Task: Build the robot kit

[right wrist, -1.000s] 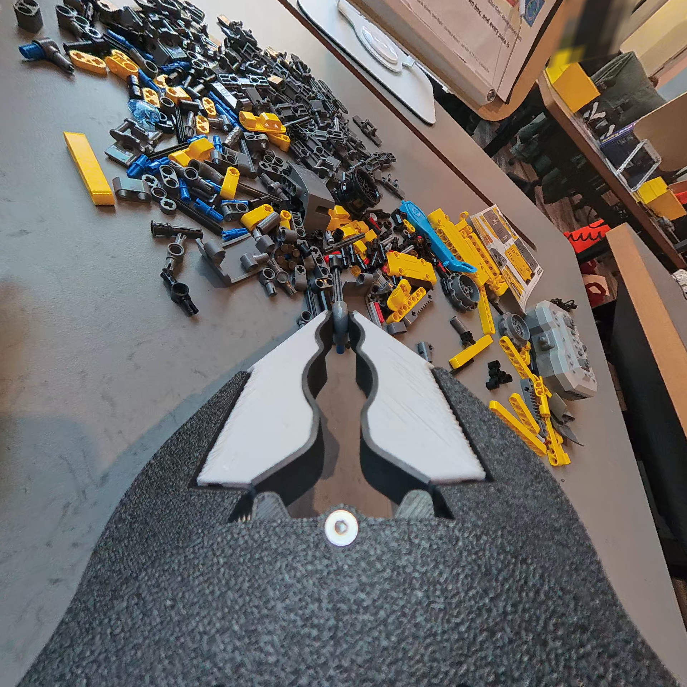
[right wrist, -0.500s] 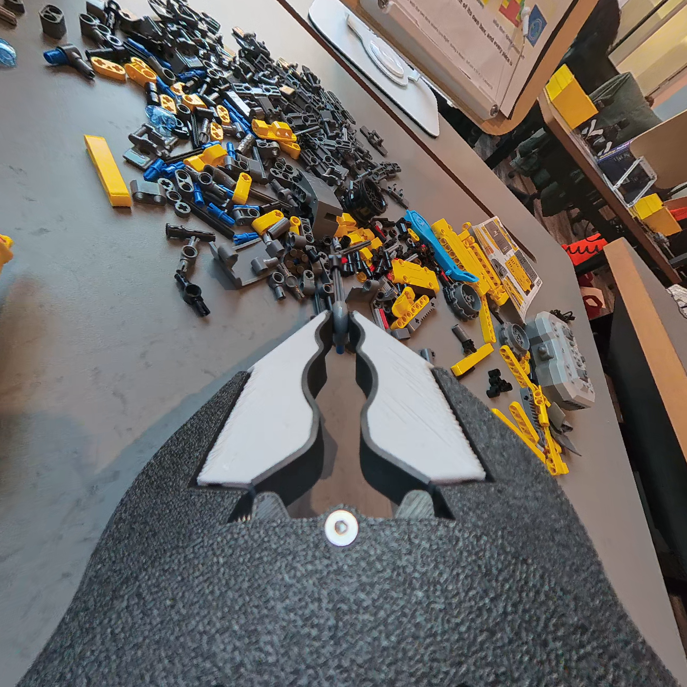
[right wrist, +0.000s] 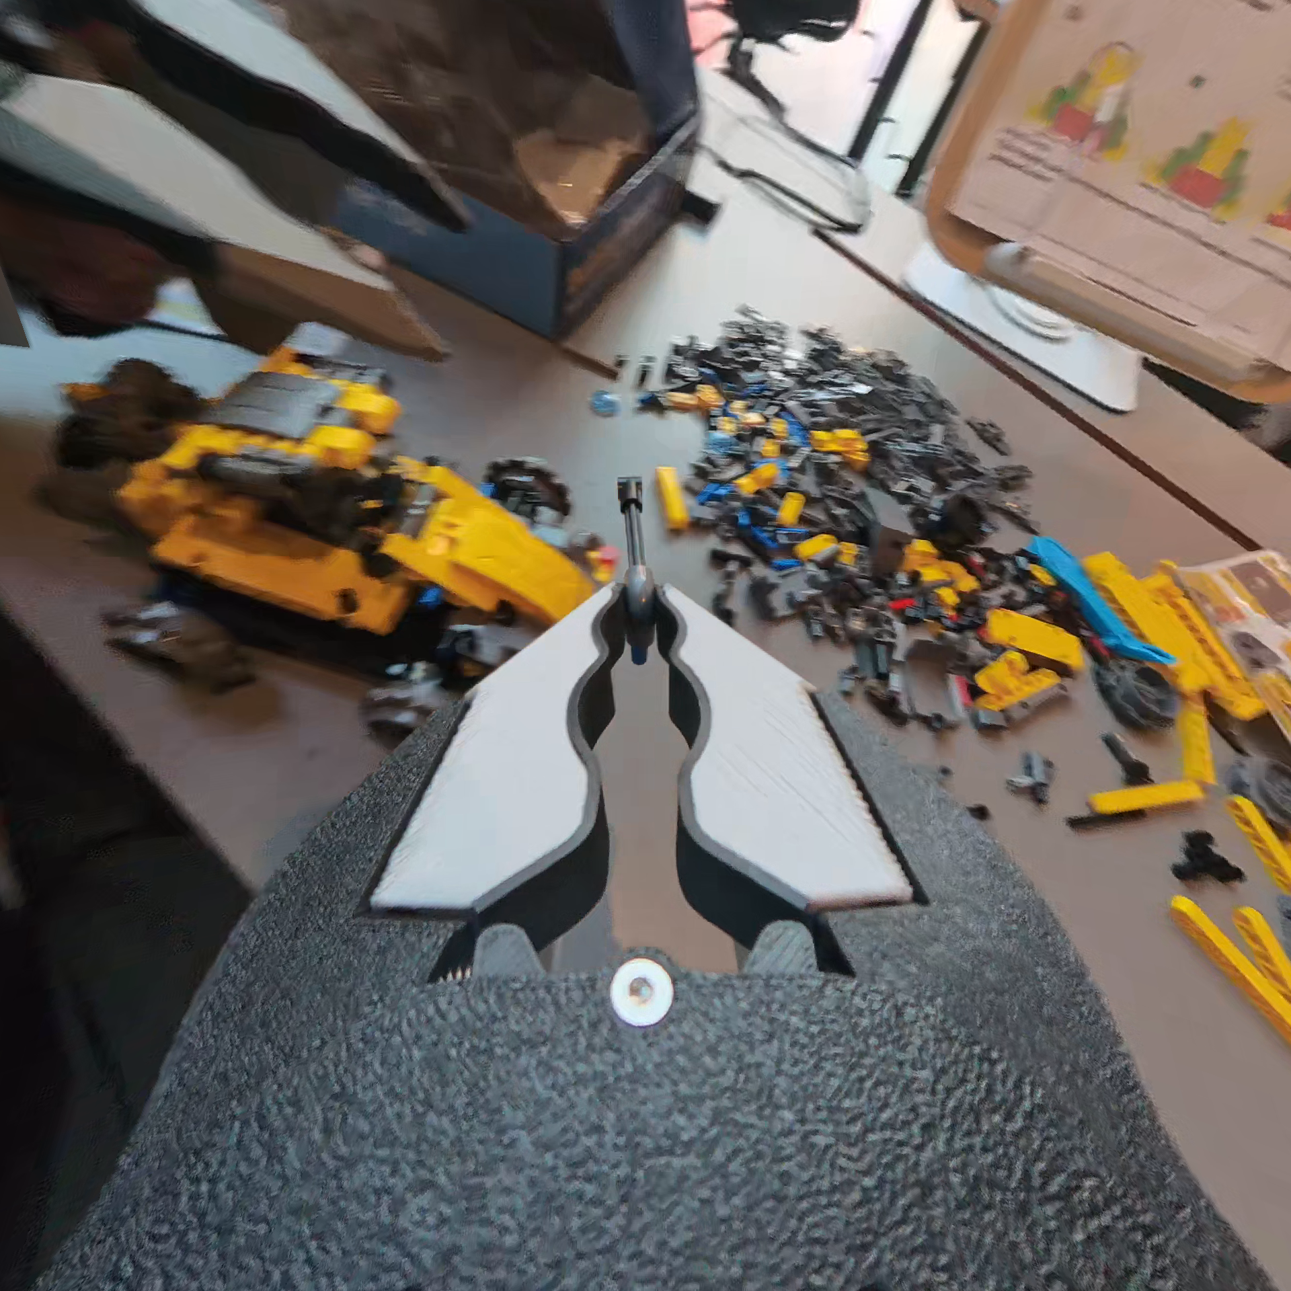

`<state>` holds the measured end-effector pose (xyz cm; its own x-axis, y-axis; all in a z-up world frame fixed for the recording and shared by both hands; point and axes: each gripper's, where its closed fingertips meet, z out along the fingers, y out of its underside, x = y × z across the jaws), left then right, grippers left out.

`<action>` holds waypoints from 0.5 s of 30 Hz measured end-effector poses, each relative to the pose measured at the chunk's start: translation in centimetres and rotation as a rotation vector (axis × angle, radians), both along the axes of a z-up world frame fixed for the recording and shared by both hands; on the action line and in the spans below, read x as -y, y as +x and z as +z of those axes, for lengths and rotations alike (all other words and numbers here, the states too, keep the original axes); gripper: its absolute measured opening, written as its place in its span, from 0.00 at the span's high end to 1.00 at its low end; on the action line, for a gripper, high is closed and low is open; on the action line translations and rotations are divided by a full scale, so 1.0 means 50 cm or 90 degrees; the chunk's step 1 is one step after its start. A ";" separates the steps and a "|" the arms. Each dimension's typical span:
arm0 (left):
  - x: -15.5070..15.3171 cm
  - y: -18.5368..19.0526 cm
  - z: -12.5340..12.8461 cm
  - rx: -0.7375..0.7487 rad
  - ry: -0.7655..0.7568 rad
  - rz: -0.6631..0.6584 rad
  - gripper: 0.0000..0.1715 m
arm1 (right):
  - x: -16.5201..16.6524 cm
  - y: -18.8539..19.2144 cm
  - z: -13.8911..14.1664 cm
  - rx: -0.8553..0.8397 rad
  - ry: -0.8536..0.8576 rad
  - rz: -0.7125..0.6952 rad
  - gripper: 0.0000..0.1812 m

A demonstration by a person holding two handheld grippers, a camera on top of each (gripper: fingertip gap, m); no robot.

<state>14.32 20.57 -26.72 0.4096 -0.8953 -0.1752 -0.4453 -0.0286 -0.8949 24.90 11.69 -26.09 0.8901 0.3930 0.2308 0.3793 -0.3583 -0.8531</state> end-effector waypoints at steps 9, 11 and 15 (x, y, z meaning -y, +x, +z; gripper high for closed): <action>0.001 -0.033 0.041 0.066 0.000 -0.031 0.68 | 0.097 -0.116 0.023 -0.127 -0.032 0.140 0.97; 0.019 -0.041 0.061 0.073 -0.018 -0.071 0.68 | 0.106 -0.119 0.033 -0.203 -0.055 0.159 0.97; 0.111 -0.030 0.098 0.034 0.028 -0.187 0.67 | 0.110 -0.104 0.034 -0.246 -0.064 0.161 0.97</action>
<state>12.80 15.00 -21.81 0.1447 -0.9688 -0.2010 -0.3807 0.1330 -0.9151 19.70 6.20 -24.39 0.7769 0.6117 -0.1493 0.1261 -0.3835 -0.9149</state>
